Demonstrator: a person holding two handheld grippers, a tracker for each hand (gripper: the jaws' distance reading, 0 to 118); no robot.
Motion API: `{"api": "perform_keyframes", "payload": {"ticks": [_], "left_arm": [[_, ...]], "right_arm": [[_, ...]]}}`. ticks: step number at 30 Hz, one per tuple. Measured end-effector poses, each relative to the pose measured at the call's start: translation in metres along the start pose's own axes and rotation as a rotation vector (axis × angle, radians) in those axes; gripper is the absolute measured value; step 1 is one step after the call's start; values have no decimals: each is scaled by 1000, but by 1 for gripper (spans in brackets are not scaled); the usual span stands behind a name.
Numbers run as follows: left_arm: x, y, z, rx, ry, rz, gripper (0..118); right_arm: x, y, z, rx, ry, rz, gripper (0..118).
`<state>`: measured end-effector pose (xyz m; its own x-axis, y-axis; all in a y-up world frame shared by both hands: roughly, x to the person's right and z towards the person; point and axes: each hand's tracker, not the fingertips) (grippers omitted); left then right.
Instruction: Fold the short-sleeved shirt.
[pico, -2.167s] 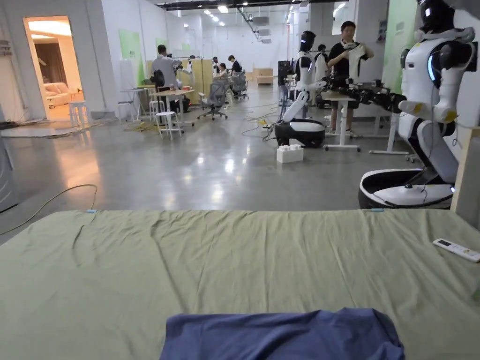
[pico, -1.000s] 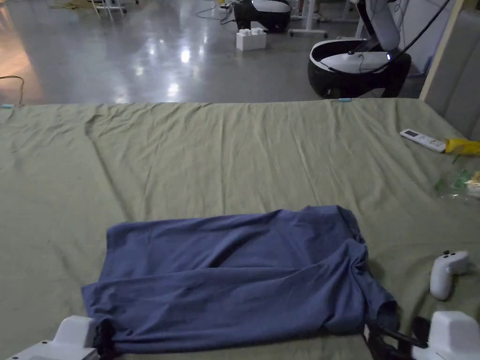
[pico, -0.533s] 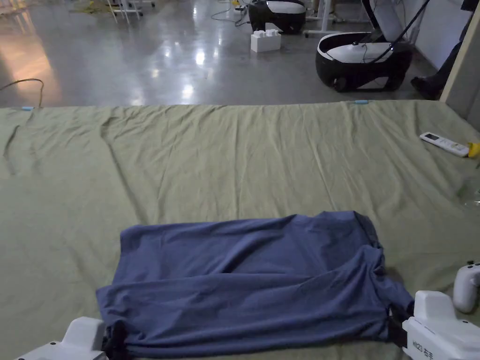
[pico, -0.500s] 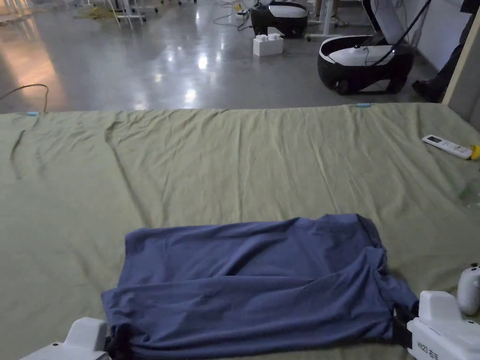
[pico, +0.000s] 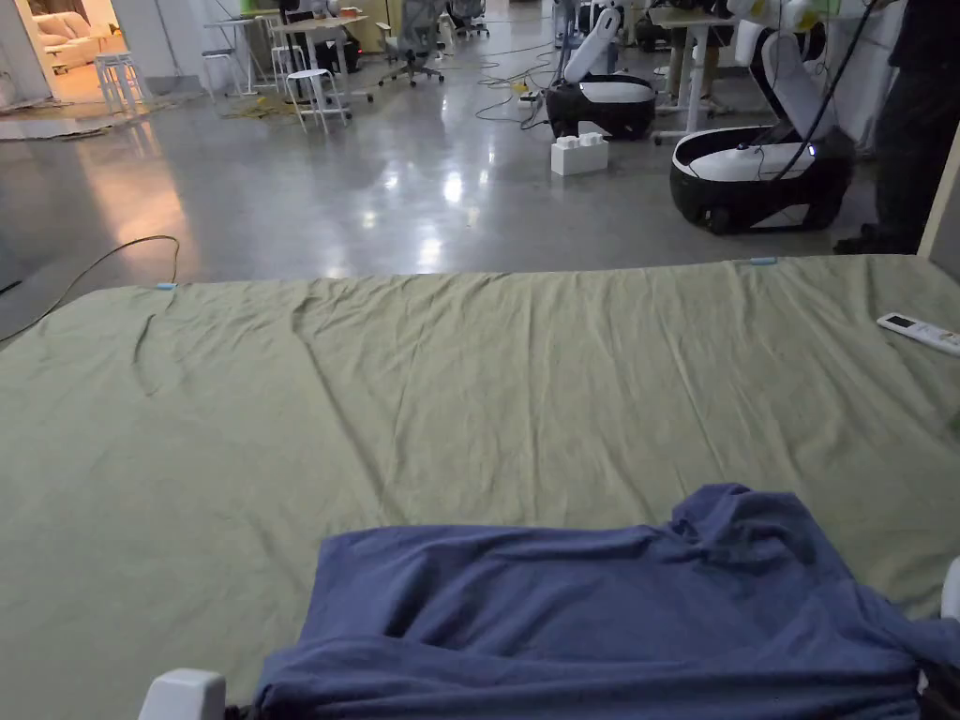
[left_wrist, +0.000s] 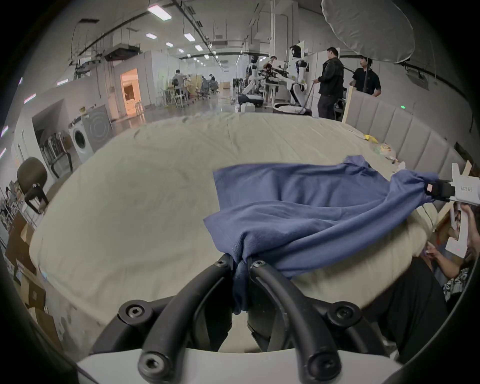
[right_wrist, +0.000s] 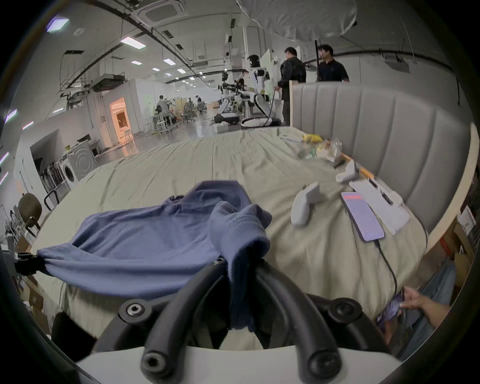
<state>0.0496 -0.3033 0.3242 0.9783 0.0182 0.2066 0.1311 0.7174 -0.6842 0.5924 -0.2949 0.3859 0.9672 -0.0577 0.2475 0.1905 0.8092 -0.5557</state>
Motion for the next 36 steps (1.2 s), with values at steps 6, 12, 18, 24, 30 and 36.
{"api": "perform_keyframes", "payload": {"ticks": [6, 12, 18, 24, 30, 36], "left_arm": [[6, -42, 0, -40, -4, 27, 9], [-4, -63, -24, -63, 1, 95, 88], [-8, -43, 44, 178, 7, 130, 88], [14, 8, 140, 500, 0, 131, 88], [62, 25, 202, 676, 61, -21, 88], [89, 28, 229, 727, 28, -48, 70]], "right_arm": [[9, -50, 3, -97, -28, -3, 9], [14, -71, -15, -197, -39, 0, 76], [38, -62, 17, -14, 33, -158, 75], [11, -4, 97, 292, 148, -149, 75], [-32, 32, 153, 466, 217, 36, 75], [-66, 39, 181, 512, 278, 114, 61]]}}
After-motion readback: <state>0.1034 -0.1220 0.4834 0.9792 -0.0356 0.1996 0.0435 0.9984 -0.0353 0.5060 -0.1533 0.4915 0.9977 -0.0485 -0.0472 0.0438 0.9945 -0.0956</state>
